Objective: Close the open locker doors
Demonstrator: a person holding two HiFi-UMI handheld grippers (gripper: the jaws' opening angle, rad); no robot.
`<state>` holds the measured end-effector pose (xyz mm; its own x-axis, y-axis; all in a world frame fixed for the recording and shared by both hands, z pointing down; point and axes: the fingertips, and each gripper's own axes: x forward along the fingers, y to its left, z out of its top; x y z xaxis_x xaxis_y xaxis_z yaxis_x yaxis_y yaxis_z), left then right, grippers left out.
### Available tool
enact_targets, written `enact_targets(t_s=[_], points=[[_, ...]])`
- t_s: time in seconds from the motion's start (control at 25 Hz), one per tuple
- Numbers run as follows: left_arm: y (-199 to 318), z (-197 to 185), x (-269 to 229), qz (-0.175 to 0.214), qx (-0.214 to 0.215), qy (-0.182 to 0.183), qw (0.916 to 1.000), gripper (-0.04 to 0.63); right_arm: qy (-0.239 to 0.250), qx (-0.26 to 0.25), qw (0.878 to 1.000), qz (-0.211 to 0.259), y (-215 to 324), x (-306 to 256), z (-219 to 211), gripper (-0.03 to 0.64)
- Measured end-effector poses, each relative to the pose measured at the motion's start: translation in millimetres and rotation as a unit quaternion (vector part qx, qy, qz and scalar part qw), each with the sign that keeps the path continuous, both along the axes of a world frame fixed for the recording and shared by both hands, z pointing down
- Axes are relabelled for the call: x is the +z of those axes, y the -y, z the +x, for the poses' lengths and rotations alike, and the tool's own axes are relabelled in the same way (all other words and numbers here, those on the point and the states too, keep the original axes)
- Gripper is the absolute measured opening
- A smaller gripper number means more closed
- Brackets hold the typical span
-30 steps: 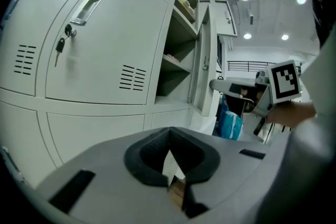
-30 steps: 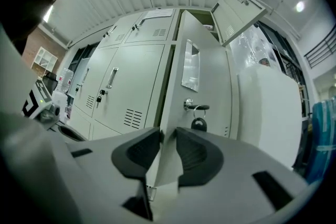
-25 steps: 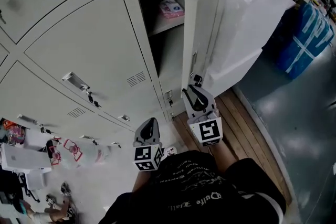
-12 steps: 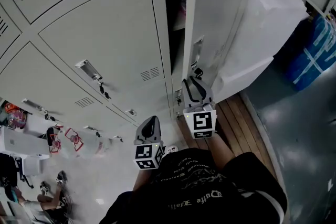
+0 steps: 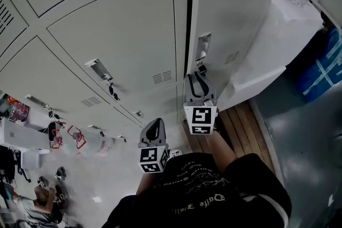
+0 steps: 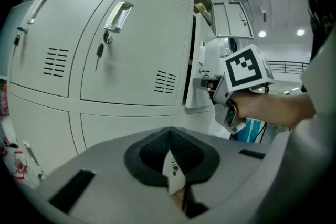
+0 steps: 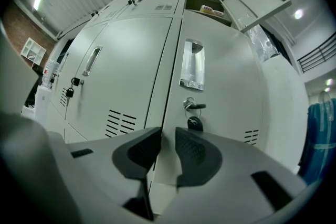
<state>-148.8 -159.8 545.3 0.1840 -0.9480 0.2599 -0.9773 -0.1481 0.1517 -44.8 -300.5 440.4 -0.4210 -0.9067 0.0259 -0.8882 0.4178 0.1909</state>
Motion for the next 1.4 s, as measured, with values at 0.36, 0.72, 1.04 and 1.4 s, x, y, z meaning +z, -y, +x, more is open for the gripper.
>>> enact_targets(t_s=[0.36, 0.72, 1.04, 1.4], points=[[9, -15, 0, -0.002, -0.027, -0.005, 0.9996, 0.008, 0.018, 0.008, 1.000, 0.000, 22, -1, -11, 0.083], [16, -19, 9, -0.014, -0.025, -0.006, 0.9996, 0.008, 0.033, -0.010, 0.999, -0.009, 29, -1, -14, 0.083], [29, -3, 6, -0.010, 0.005, -0.014, 0.9998, 0.008, 0.039, -0.083, 0.994, -0.057, 16, 5, -23, 0.147], [43, 30, -1, -0.007, 0.061, -0.012, 0.9980, 0.008, 0.052, -0.107, 0.991, -0.067, -20, -8, 5, 0.158]])
